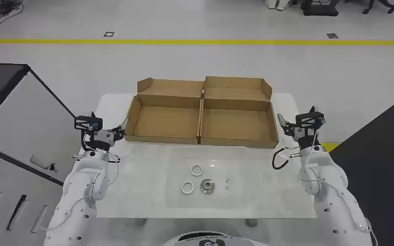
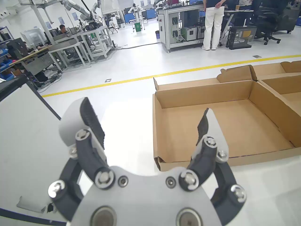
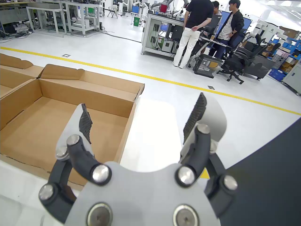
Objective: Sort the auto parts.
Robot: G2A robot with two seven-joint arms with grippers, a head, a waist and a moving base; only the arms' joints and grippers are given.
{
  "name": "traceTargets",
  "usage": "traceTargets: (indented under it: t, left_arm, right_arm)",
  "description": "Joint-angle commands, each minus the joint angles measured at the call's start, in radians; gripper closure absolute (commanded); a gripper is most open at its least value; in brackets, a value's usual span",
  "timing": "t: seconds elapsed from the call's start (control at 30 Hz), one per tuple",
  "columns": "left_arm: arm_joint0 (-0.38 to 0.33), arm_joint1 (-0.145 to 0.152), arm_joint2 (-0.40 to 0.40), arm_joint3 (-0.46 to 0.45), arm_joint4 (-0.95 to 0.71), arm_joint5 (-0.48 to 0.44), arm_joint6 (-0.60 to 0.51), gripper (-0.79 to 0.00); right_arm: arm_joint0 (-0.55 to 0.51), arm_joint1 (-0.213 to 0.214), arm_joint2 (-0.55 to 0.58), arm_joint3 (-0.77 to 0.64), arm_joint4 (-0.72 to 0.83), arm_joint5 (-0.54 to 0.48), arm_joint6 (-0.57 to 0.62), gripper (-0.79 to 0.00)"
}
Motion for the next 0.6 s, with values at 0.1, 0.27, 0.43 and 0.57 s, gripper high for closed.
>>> traceTargets:
  t: [0.1, 0.27, 0.43, 0.57]
  left_arm:
    - [0.000, 0.000, 0.000, 0.000, 0.000, 0.000, 0.000, -0.784]
    - [0.000, 0.000, 0.000, 0.000, 0.000, 0.000, 0.000, -0.784]
    - [0.000, 0.000, 0.000, 0.000, 0.000, 0.000, 0.000, -0.785]
    - [0.000, 0.000, 0.000, 0.000, 0.000, 0.000, 0.000, -0.785]
  right_arm:
    - [0.000, 0.000, 0.000, 0.000, 0.000, 0.000, 0.000, -0.785]
    - [0.000, 0.000, 0.000, 0.000, 0.000, 0.000, 0.000, -0.784]
    - [0.005, 0.002, 0.005, -0.019, -0.028, -0.023, 0.002, -0.785]
    - [0.001, 0.010, 0.036, -0.091, -0.055, -0.114, 0.067, -0.785]
